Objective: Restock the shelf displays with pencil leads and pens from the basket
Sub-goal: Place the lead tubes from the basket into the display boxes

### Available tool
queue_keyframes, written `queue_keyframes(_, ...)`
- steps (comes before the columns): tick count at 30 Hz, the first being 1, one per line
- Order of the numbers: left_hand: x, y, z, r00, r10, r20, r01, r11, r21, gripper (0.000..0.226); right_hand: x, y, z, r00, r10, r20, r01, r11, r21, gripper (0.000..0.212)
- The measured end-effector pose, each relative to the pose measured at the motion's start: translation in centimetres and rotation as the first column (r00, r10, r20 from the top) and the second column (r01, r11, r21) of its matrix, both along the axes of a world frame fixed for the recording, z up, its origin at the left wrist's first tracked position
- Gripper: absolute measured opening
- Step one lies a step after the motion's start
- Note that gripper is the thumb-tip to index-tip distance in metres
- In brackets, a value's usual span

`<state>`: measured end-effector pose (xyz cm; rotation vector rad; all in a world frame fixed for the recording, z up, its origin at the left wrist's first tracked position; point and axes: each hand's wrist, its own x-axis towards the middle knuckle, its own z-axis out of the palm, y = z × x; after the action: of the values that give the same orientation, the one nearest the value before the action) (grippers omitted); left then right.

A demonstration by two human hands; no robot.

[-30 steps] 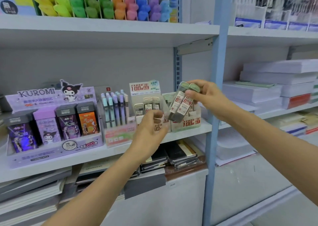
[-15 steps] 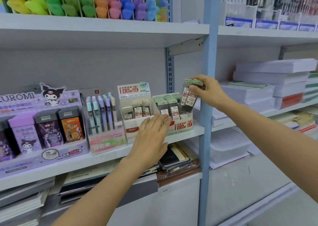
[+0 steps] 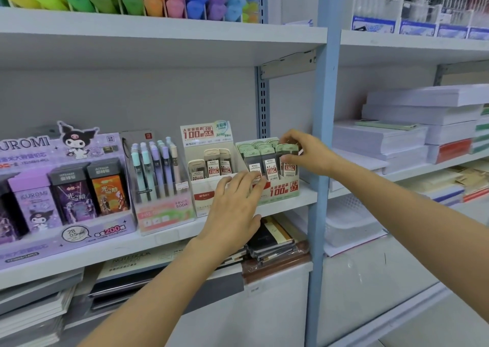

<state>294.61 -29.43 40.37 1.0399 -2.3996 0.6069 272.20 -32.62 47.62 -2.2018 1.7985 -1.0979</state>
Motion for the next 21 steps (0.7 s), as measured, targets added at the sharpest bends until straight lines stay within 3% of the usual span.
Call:
queue_keyframes(6, 1.1, 0.5, -0.5, 0.995, -0.083, -0.05, 0.085, 0.995, 0.043, 0.069, 1.4, 1.8, -1.2, 0.996, -0.085, 0.018, 0.087, 0.972, -0.22, 0.041)
queue_keyframes(10, 3.9, 2.5, -2.6, 0.968, -0.158, -0.196, 0.163, 0.987, 0.007, 0.052, 4.6, 4.7, -3.1, 0.999, -0.002, 0.049, 0.024, 0.894, -0.448, 0.024)
queue_keyframes(12, 6.2, 3.4, -4.9, 0.956, -0.15, -0.253, 0.151, 0.988, -0.016, 0.042, 7.3, 6.0, -5.1, 0.995, 0.099, 0.024, -0.076, 0.882, -0.465, 0.017)
queue_keyframes(16, 11.9, 5.2, -12.7, 0.949, -0.014, -0.314, 0.059, 0.989, 0.134, 0.031, 14.1, 7.3, -11.5, 0.906, 0.414, 0.087, -0.401, 0.905, -0.14, 0.01)
queue_keyframes(21, 19.6, 9.0, -25.6, 0.946, 0.243, -0.216, -0.111, 0.866, 0.488, 0.031, 22.7, 7.4, -24.7, 0.806, 0.58, 0.122, -0.573, 0.71, 0.408, 0.013)
